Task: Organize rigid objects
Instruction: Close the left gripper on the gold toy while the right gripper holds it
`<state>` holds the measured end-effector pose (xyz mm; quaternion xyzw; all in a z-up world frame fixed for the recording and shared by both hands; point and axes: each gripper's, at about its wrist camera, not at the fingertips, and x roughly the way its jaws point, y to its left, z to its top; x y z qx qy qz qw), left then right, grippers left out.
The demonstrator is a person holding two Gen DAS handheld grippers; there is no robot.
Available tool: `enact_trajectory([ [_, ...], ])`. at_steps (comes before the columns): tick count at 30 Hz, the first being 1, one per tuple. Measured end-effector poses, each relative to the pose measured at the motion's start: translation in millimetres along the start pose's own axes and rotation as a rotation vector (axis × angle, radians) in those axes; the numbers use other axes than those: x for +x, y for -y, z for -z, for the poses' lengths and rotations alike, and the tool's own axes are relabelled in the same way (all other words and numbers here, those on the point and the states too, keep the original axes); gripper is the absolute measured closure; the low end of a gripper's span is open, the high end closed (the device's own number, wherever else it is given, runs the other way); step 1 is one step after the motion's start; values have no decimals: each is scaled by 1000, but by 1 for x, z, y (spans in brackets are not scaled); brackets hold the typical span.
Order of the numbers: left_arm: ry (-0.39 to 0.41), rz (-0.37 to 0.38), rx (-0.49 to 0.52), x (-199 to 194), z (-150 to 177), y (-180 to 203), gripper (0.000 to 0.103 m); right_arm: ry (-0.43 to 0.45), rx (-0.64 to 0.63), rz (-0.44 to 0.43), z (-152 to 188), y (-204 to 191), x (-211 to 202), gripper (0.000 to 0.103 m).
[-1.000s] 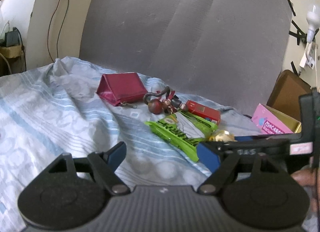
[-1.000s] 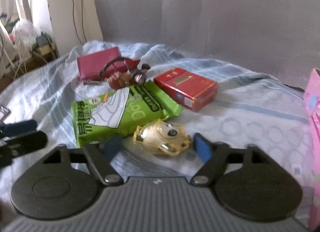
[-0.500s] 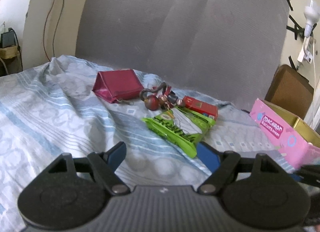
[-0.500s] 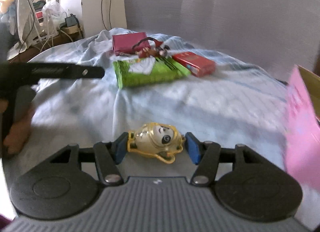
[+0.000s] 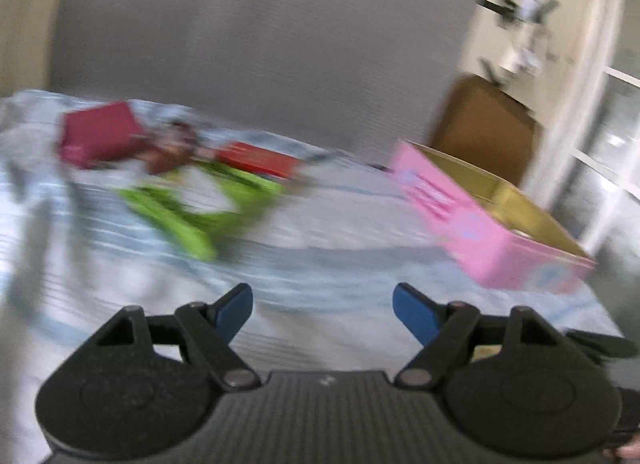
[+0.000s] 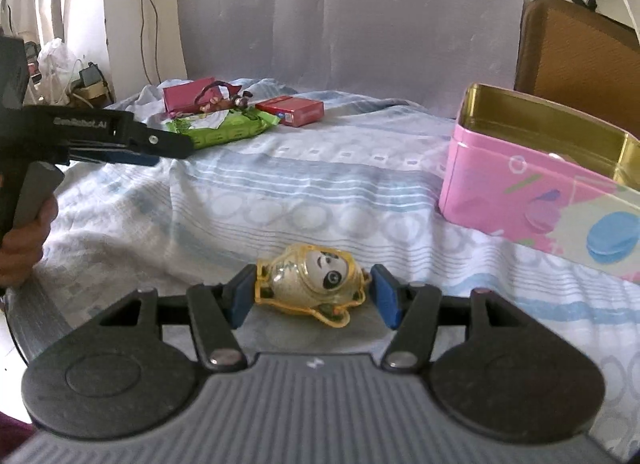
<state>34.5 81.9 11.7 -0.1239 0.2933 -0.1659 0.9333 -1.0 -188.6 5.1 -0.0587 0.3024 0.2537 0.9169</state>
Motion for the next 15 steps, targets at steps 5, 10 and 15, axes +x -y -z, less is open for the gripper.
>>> enact_trajectory([
  [5,-87,138,11,7,4,34,24,10,3,0,3,1,0,40],
  [10,-164,215,-27,15,10,46,28,12,7,0,4,2,-2,40],
  [15,-226,276,-33,25,16,59,34,19,8,-1,7,1,-4,40],
])
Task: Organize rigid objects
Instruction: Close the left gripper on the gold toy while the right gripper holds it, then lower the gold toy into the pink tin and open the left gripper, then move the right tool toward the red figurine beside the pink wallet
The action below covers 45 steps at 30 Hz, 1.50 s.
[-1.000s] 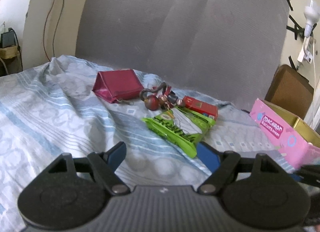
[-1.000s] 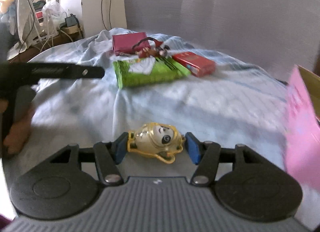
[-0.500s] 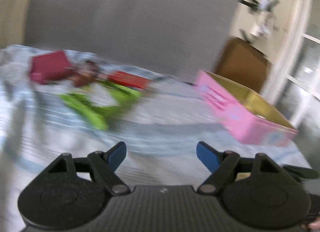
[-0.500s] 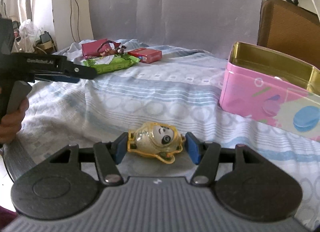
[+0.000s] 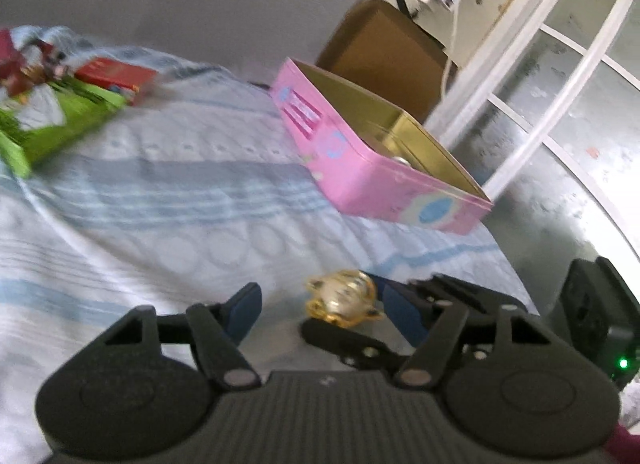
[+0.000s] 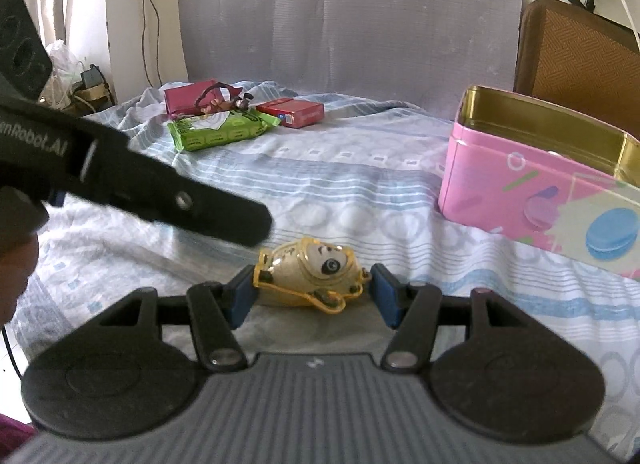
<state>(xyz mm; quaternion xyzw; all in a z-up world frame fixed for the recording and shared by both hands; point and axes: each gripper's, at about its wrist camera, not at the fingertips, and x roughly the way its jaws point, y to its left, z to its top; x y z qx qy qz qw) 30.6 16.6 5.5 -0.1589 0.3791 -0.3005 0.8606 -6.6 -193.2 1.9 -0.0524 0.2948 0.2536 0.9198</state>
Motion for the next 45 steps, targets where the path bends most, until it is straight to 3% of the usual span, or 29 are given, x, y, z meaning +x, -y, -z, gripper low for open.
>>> enact_trajectory([
  [3,-28,18,20,11,0,10,36,2,4,-1,1,0,-2,40],
  [8,-34,-20,50,26,0,20,55,23,17,9,1,-1,-6,41],
  [12,1,28,62,21,-20,30,55,112,35,49,0,4,-19,41],
  [20,99,52,221,51,-89,88,55,292,-30,235,-43,47,-38,41],
  [26,82,46,205,103,-122,96,55,253,75,235,-63,107,-16,41],
  [31,41,-21,192,140,-128,88,55,184,107,225,-64,136,15,40],
  [33,37,-67,169,146,-129,83,55,169,115,275,-62,140,25,39],
  [36,75,-75,135,133,-129,75,55,206,171,296,-56,142,14,40],
  [40,142,-110,163,99,-119,73,55,270,206,327,-49,134,-10,40],
  [45,184,-181,188,54,-87,57,54,329,236,297,-44,113,-36,40],
])
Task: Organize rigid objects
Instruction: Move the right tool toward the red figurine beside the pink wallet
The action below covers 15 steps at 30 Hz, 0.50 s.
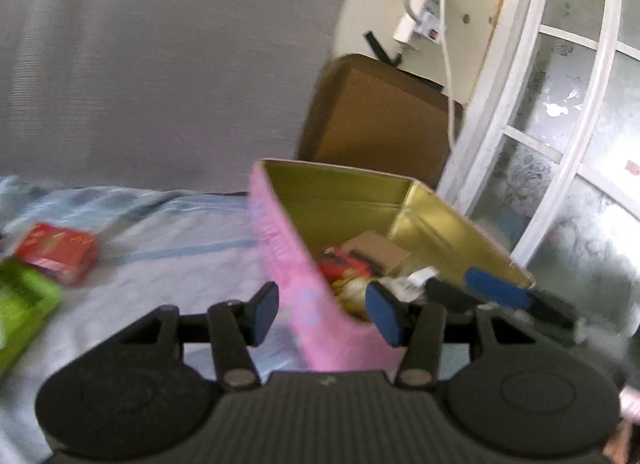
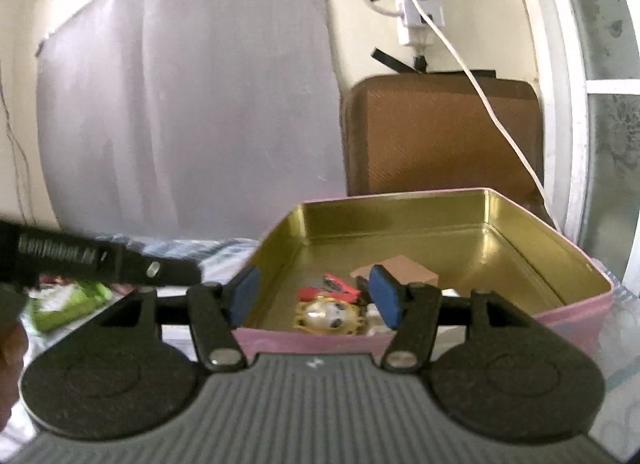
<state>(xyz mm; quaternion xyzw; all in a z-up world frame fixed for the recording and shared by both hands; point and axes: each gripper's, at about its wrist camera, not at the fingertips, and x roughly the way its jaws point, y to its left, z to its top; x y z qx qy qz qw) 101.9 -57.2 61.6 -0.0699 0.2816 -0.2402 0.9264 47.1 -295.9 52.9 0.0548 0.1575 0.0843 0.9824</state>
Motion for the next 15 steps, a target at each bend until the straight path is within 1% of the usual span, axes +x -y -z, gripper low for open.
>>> enact_trajectory([
  [2,-5,-67,2,-15,11,-13,53,-3,4,-30,1,-14,-9,40],
  [6,-1,-197,3,-43,32,-43,51,-38,2,-124,5,-44,-11,40],
  [10,7,-294,-27,-66,43,-76,50,-96,-19,-208,12,-83,-1,40],
  [15,24,-398,-54,-88,53,-113,50,-166,-53,-287,20,-125,14,40],
])
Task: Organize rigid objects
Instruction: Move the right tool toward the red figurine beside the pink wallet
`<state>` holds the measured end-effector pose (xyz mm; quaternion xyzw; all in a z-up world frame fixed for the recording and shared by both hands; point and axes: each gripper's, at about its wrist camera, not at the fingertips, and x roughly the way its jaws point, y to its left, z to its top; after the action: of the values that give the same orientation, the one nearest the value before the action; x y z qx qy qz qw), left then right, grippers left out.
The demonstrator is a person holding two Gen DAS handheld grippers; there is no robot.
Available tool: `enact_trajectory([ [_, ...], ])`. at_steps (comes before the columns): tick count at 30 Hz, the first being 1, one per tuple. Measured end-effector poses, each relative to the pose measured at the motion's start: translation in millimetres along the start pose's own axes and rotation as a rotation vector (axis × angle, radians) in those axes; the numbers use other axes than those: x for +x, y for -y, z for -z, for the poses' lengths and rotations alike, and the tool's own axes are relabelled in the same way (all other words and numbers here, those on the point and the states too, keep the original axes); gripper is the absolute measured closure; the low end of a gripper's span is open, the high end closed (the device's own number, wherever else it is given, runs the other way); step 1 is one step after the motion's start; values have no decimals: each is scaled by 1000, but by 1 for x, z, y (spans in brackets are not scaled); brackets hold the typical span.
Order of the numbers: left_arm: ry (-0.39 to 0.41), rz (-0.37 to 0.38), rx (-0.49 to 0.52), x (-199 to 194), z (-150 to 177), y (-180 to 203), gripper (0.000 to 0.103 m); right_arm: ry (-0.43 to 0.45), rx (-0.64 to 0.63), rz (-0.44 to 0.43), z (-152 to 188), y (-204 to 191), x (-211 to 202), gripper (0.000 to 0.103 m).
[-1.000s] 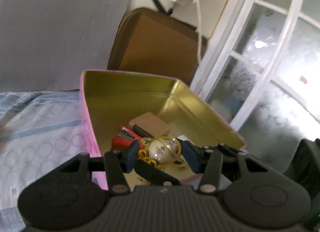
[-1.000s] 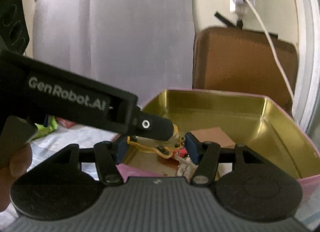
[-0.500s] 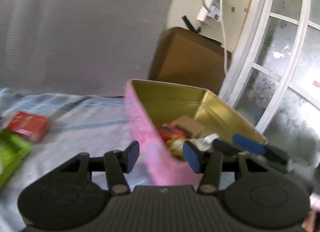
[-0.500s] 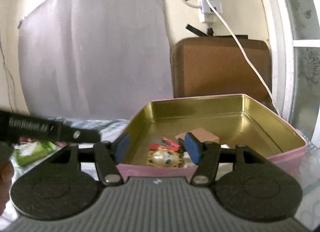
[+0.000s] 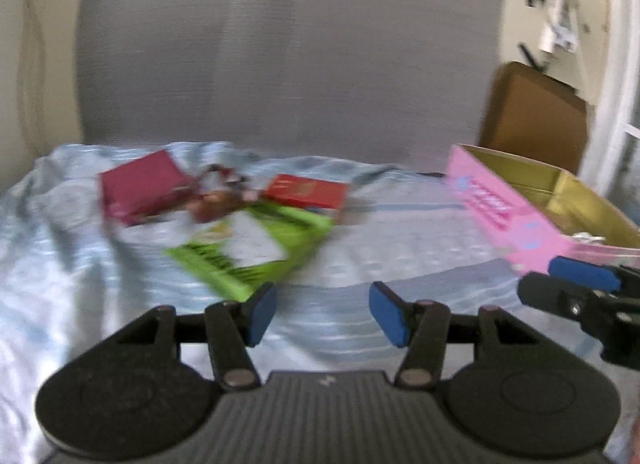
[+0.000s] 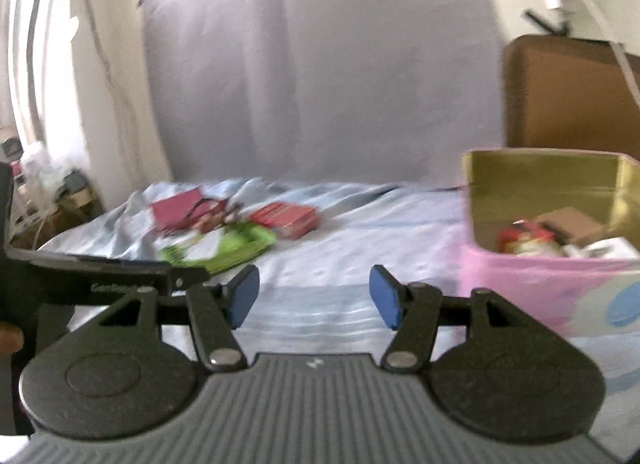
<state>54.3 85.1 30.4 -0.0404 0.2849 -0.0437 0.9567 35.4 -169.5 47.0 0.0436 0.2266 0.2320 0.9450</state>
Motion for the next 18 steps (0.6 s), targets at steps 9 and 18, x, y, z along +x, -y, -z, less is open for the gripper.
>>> enact_trajectory([
  [9,17,-121,-55,-1,14,-68,50,-74,-93,-49,0,-45,31,40],
  [18,30,-120,-163,5,22,-105,50,-124,-52,-85,-23,-52,89,40],
])
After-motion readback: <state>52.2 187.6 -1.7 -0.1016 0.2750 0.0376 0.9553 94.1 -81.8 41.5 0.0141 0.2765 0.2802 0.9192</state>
